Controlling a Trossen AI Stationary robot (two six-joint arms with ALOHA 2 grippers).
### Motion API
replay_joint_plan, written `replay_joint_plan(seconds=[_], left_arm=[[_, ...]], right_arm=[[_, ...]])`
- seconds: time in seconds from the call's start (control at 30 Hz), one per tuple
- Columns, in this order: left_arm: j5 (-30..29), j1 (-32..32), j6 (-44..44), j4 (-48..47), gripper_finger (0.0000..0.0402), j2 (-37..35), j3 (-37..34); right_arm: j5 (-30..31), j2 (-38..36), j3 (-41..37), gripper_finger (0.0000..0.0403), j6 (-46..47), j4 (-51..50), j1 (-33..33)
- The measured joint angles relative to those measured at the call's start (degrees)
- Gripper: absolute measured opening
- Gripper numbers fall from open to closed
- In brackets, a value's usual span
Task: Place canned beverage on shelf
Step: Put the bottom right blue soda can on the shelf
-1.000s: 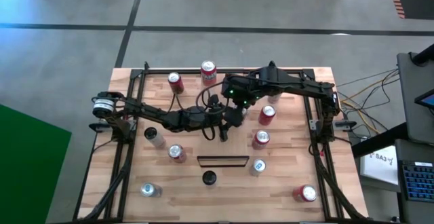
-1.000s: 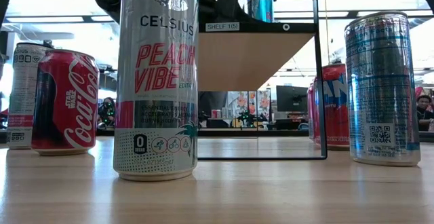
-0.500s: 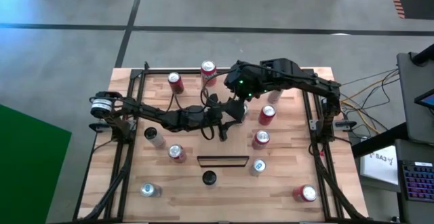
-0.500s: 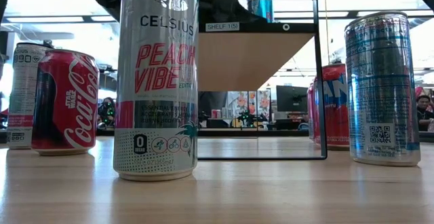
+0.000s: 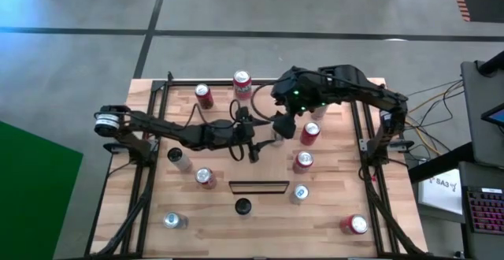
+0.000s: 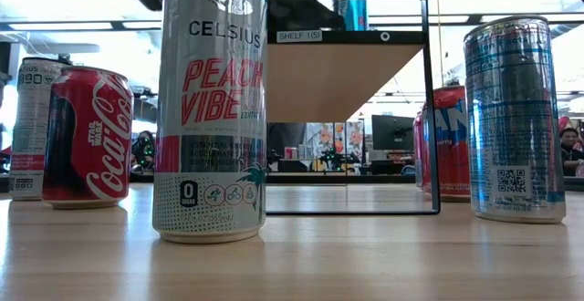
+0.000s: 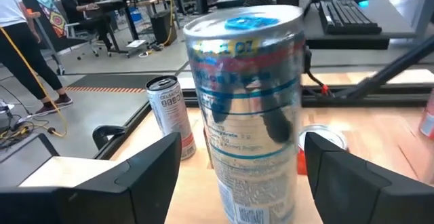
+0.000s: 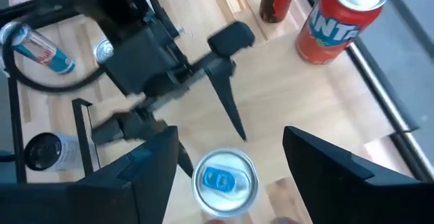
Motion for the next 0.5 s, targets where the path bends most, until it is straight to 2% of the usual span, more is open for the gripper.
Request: replay_joint_plan(seconds=[0.2, 0.5], left_arm=[[0.1, -0.2, 0.1, -7.9, 0.0275, -5.7, 0.0], [0.2, -2.0, 0.1, -9.2, 0.0275, -15.7, -2.4]], right_arm=[[6.1, -2.6, -0.1, 0.0213, -1.4, -1.0, 3.1], [15.7, -5.5, -1.1, 0.0124, -1.9, -1.2, 10.2]])
